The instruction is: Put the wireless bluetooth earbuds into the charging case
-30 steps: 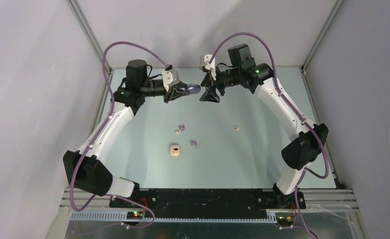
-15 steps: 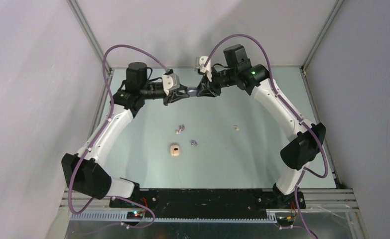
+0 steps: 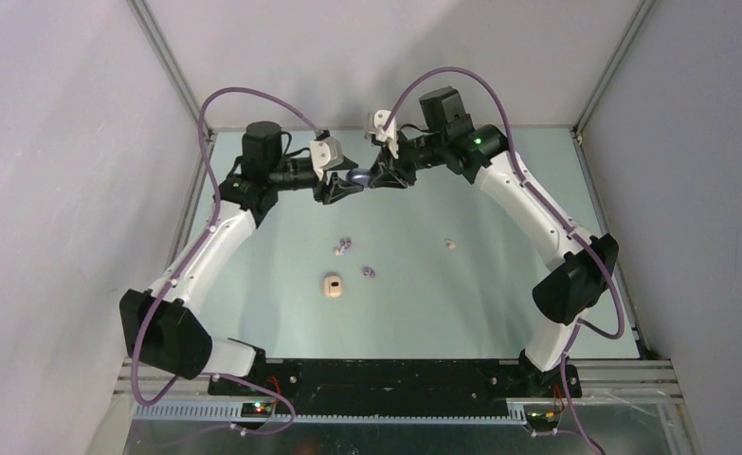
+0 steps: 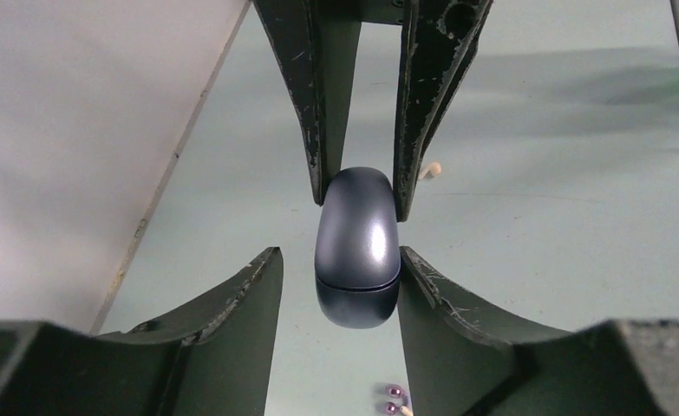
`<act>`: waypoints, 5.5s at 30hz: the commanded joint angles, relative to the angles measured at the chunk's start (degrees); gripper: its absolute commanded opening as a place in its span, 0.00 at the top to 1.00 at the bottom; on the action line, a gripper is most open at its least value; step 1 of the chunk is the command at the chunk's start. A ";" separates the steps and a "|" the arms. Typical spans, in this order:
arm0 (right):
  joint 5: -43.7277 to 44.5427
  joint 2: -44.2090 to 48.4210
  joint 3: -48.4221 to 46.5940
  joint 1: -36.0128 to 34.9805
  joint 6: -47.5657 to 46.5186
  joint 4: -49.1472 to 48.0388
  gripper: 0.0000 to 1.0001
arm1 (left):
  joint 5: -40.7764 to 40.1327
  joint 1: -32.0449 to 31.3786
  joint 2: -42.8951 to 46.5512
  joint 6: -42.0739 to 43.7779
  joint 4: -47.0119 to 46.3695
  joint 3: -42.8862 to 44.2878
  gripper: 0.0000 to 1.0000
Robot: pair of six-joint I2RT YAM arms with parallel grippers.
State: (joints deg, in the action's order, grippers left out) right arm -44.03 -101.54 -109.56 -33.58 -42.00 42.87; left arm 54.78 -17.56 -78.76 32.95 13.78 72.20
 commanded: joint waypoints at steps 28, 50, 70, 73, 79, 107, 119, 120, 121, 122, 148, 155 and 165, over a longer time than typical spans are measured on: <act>1.75 0.11 0.21 2.66 17.01 -11.26 0.52 | 4.20 1.20 -2.52 -10.87 -10.36 -1.10 1.00; -3.19 4.91 -1.25 6.33 19.02 -8.59 0.46 | 3.62 3.63 -2.89 -22.69 -16.93 -3.28 1.00; 2.51 1.32 21.71 3.47 7.47 -9.28 0.59 | -12.88 11.43 18.46 -51.06 -30.41 -24.62 1.00; 4.93 -4.11 21.42 1.17 5.59 -7.44 0.62 | -14.73 12.48 20.49 -51.07 -29.27 -26.39 1.00; 6.66 -12.11 19.11 -2.62 6.53 -5.33 0.64 | -17.45 14.73 23.73 -53.12 -27.40 -27.96 1.00; 13.03 -21.71 17.61 -9.01 10.92 -7.88 0.68 | -18.16 16.03 25.61 -54.79 -26.68 -30.61 1.00; 14.83 -20.79 19.40 -10.34 10.56 -8.19 0.70 | -17.64 16.04 25.60 -54.66 -27.13 -31.29 1.00; 15.31 -20.67 19.52 -10.49 10.41 -8.30 0.71 | -17.58 16.02 25.72 -54.57 -27.07 -31.31 1.00; 15.43 -20.65 19.92 -10.60 10.09 -8.27 0.72 | -17.42 16.00 25.83 -54.35 -26.97 -31.37 1.00; 15.52 -20.57 20.05 -10.88 9.91 -8.14 0.72 | -17.38 15.98 26.02 -54.28 -26.75 -31.35 1.00; 16.69 -13.09 32.97 -16.43 3.88 -15.03 0.88 | -17.04 16.08 31.33 -50.70 -24.73 -34.59 1.00; 20.30 -10.40 34.86 -16.97 4.07 -16.94 1.00 | -16.63 16.01 31.63 -50.16 -24.57 -35.30 1.00; 31.02 9.14 38.98 -13.36 14.55 -29.63 1.00 | -16.48 15.98 26.21 -51.53 -30.26 -35.86 1.00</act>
State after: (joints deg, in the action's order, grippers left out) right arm -18.02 -101.14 -71.50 -48.29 -32.71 21.82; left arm 37.71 -1.96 -51.05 -19.03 -12.32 36.36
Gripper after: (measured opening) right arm 0.009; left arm 0.345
